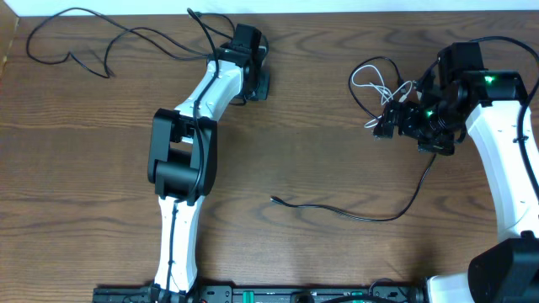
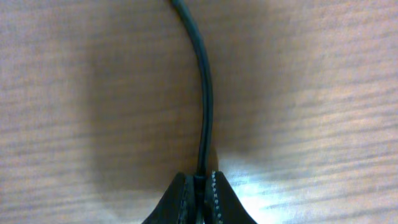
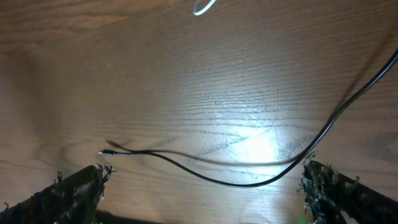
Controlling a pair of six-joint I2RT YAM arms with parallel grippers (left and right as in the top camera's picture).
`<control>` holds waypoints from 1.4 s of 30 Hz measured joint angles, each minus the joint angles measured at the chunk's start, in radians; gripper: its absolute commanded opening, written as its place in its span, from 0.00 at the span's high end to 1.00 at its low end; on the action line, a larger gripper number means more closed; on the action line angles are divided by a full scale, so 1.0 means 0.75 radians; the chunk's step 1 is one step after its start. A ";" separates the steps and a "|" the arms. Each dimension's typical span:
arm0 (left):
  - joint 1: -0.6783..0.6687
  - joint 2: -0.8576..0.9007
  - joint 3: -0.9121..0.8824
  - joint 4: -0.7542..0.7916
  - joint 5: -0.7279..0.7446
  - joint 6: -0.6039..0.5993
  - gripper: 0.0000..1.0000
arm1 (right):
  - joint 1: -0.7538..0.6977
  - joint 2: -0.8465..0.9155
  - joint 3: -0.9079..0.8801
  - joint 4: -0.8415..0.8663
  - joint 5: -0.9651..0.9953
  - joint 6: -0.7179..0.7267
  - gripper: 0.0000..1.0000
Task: Untangle cables
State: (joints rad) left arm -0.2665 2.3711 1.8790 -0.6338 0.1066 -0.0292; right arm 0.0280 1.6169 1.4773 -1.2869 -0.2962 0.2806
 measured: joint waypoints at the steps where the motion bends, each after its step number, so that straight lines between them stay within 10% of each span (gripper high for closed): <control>1: -0.001 0.007 -0.001 0.050 -0.001 -0.004 0.92 | 0.000 0.000 0.000 -0.002 0.000 0.000 0.01; 10: -0.001 0.078 -0.012 0.522 0.001 -0.123 0.92 | 0.000 0.000 0.000 -0.041 -0.001 -0.001 0.01; 13: -0.001 0.083 -0.012 0.605 0.001 -0.142 0.11 | 0.000 0.000 0.000 -0.050 -0.001 0.000 0.01; 14: -0.001 0.083 -0.012 0.616 0.000 -0.145 0.05 | 0.000 0.000 0.000 -0.050 -0.001 0.000 0.01; 22: 0.027 0.016 -0.001 0.434 -0.001 -0.166 0.03 | 0.000 0.000 0.000 -0.026 -0.003 0.000 0.01; 33: 0.029 -0.644 0.064 -0.251 0.024 -0.166 0.03 | 0.000 0.000 -0.001 0.061 -0.002 0.000 0.01; 42: 0.030 -0.627 -0.008 -0.578 0.025 -0.166 0.04 | 0.000 0.000 -0.001 0.183 0.046 0.040 0.01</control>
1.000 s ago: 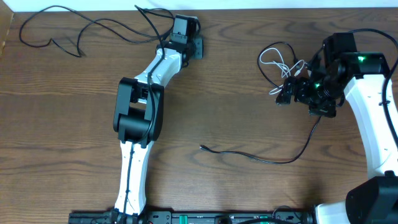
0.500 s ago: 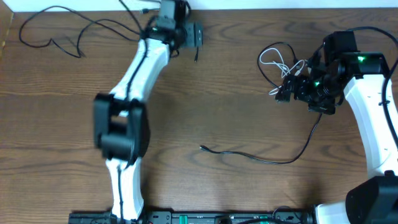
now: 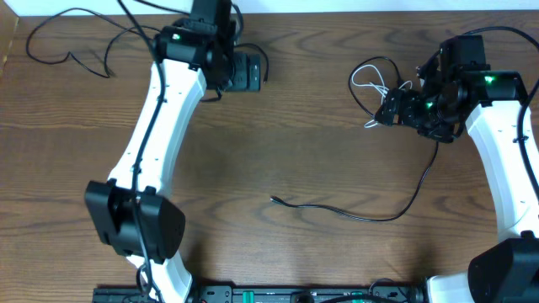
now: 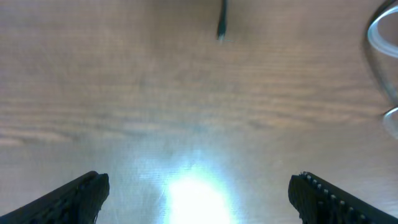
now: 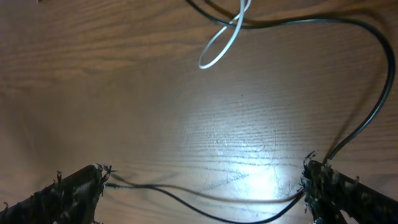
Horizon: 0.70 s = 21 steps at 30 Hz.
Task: Untangle cables
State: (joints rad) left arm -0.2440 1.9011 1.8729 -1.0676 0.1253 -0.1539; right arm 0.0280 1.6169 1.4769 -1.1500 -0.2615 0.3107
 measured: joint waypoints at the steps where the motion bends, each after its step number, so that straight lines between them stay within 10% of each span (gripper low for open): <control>1: -0.001 0.009 -0.017 -0.015 -0.001 0.000 0.03 | 0.001 0.000 0.000 0.007 0.005 0.014 0.01; 19: -0.010 0.014 -0.102 -0.070 0.145 0.000 0.03 | 0.099 0.003 -0.262 0.445 0.134 0.108 0.01; 21: -0.012 0.014 -0.110 -0.071 0.146 0.000 0.03 | 0.099 0.008 -0.323 0.574 0.135 0.115 0.17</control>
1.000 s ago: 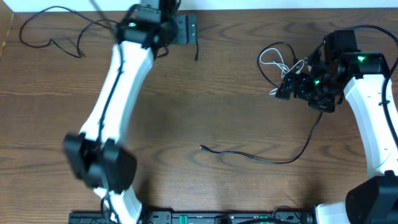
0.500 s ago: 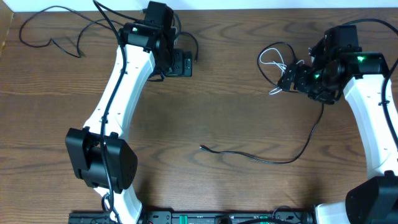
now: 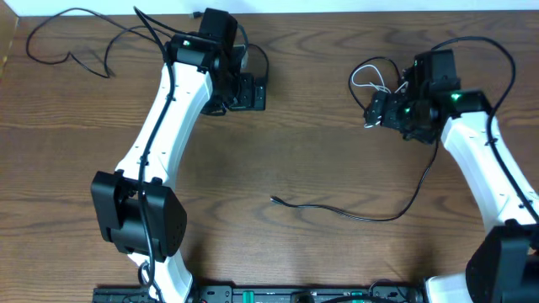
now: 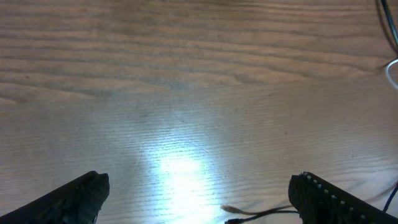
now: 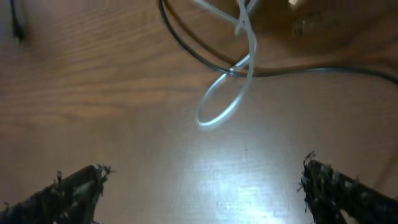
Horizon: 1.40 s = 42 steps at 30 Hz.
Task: Untangle cables
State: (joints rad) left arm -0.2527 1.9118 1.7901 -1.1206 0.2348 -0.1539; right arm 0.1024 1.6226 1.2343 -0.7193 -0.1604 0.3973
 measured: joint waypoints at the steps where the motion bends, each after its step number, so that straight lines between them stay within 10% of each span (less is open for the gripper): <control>1: 0.000 0.000 -0.003 -0.001 0.001 0.000 0.03 | 0.000 0.001 -0.017 0.051 0.001 0.010 0.24; 15: 0.000 0.000 -0.014 -0.001 0.001 0.000 0.03 | -0.004 0.223 -0.043 0.273 0.012 0.129 0.21; 25: 0.000 0.000 -0.014 0.004 0.001 0.000 0.03 | -0.018 0.279 -0.044 0.286 0.016 0.171 0.65; 42: 0.000 0.000 -0.014 0.004 0.001 0.000 0.03 | -0.018 0.279 -0.044 0.346 0.021 0.182 0.81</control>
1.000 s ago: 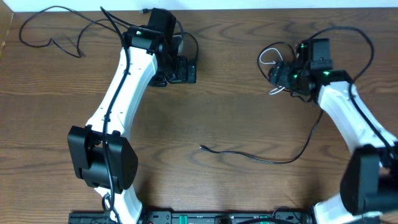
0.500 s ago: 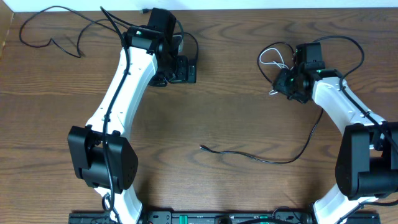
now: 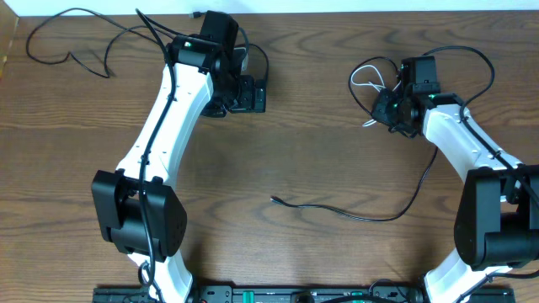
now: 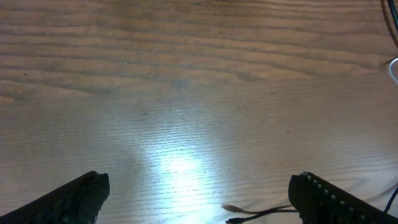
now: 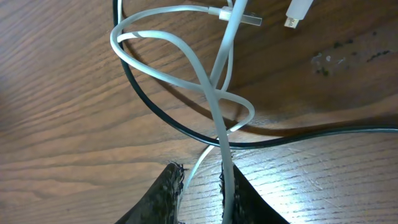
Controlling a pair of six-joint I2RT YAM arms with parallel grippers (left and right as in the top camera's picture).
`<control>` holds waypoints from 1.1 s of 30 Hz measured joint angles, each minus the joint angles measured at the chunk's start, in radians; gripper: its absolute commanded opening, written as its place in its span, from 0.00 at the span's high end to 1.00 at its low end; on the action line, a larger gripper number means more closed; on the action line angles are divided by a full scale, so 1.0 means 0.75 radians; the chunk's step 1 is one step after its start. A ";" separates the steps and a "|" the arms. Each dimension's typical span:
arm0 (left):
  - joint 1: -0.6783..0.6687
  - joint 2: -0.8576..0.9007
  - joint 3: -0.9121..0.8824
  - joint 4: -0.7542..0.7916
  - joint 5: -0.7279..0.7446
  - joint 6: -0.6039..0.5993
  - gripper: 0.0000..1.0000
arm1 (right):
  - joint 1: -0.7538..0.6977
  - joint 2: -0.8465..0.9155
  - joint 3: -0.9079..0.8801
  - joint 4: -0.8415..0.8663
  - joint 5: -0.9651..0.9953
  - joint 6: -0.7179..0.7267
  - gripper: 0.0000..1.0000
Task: Untangle cables
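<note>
A white cable [image 3: 369, 81] lies looped at the right rear and crosses a long black cable [image 3: 362, 216], whose free end lies at mid-table. In the right wrist view the white cable [image 5: 211, 93] twists over the black cable [image 5: 163, 119]. Two of its strands run between my right gripper's [image 5: 200, 177] narrowed jaws, so the gripper is shut on it. The same right gripper [image 3: 389, 114] sits low beside the loop. A second black cable [image 3: 72, 38] lies at the far left rear. My left gripper [image 4: 199, 199] is open over bare wood, holding nothing, and shows in the overhead as left gripper [image 3: 255, 94].
The white cable's two plugs [image 5: 297, 14] lie just beyond the knot. The free tip of the long black cable [image 4: 235, 218] shows at the bottom of the left wrist view. The wooden table's rear edge [image 3: 337, 12] runs close behind both arms.
My right gripper was wide open above the white loop. Now it is lower and shut on the white cable's strands. The left arm has not moved.
First my left gripper was shut on the rear-left black cable, and the right gripper was open over the long black cable. Then the left had let go and stood open. The right was nearer the white loop at each moment, and now it grips the white cable.
</note>
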State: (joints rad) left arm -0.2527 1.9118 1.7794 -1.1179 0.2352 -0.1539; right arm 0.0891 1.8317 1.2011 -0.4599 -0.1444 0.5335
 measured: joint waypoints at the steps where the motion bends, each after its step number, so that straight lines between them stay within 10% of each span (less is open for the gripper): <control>1: 0.000 0.000 0.000 0.000 -0.001 0.000 0.03 | 0.000 0.000 0.000 0.000 0.000 0.001 0.81; 15: 0.000 0.000 0.000 0.000 0.000 0.000 0.03 | -0.004 0.000 0.000 -0.024 -0.143 0.000 0.76; 33: 0.000 0.000 0.000 0.000 0.000 0.000 0.03 | -0.062 0.000 0.000 -0.078 -0.250 0.001 0.99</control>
State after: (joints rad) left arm -0.2527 1.9118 1.7794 -1.1179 0.2352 -0.1539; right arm 0.0425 1.8317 1.2011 -0.5186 -0.3321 0.5343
